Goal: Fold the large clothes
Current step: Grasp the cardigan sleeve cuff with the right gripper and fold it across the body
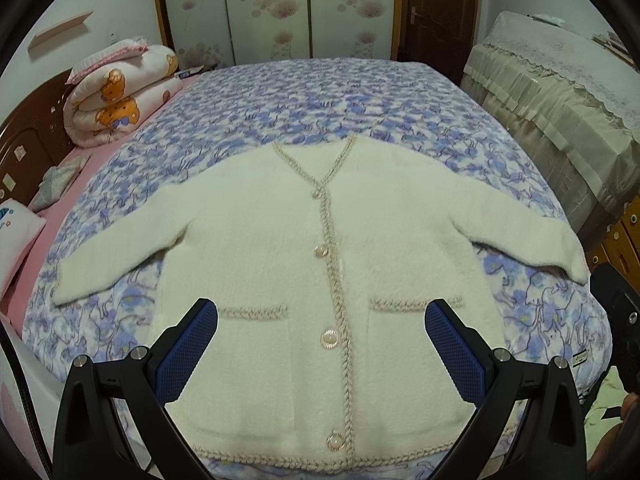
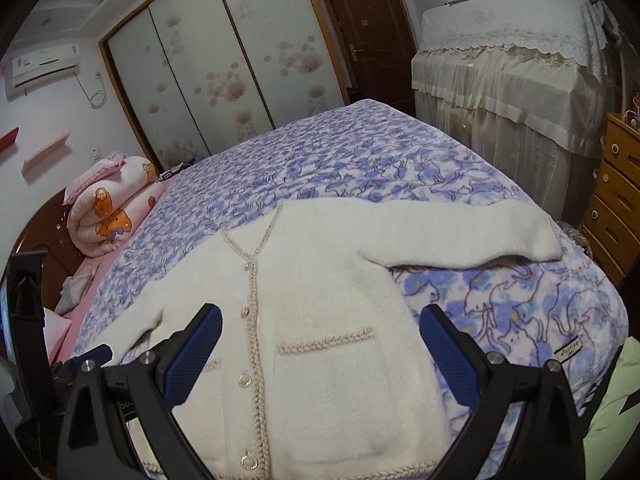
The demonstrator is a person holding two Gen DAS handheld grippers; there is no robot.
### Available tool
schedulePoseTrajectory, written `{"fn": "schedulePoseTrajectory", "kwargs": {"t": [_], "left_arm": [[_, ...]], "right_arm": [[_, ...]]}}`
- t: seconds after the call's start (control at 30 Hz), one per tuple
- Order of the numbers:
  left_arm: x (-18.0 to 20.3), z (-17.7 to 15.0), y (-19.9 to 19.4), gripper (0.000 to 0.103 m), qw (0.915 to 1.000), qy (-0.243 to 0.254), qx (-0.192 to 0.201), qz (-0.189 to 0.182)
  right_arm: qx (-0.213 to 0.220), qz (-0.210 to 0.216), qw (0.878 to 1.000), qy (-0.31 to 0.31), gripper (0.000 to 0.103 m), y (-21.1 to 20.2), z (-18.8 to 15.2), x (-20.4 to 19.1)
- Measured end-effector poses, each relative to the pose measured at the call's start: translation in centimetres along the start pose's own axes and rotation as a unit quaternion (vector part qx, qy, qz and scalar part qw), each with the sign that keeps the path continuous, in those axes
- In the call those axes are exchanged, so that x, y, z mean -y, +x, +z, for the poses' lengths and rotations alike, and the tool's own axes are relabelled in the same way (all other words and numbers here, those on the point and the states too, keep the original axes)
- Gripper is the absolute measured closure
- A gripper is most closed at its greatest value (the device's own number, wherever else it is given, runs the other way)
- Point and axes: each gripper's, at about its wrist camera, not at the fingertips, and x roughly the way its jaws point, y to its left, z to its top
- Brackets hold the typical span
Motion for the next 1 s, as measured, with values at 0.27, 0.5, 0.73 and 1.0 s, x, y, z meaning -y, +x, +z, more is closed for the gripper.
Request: {"fn": "schedulePoseTrajectory", "kwargs": {"t": [0.27, 0.5, 0.73, 1.0], "left_arm": [[1.8, 5.2, -2.2, 0.000, 0.9935, 0.018, 0.081, -0.078], [4.8, 10.5, -2.9, 0.001, 0.9868, 0.021, 0.135, -0.088], [9.6, 14.4, 0.0, 0.001, 0.9830, 0.043, 0.152, -0.093], [15.3, 15.7, 9.4, 0.000, 0.9901, 0.060, 0.097, -0.082]], "right_arm": [[0.050, -0.024, 0.995, -0.084, 0.003, -1.6, 5.8, 1.6], [0.081, -0.054, 0.990, -0.099, 0.003, -1.8, 9.8, 4.6], [0.080, -0.108, 0.988, -0.070, 0.003, 1.3, 11.6, 9.8], [-0.020, -0.101, 0.993, 0.065, 0.004, 10.1, 10.5, 19.9]]}}
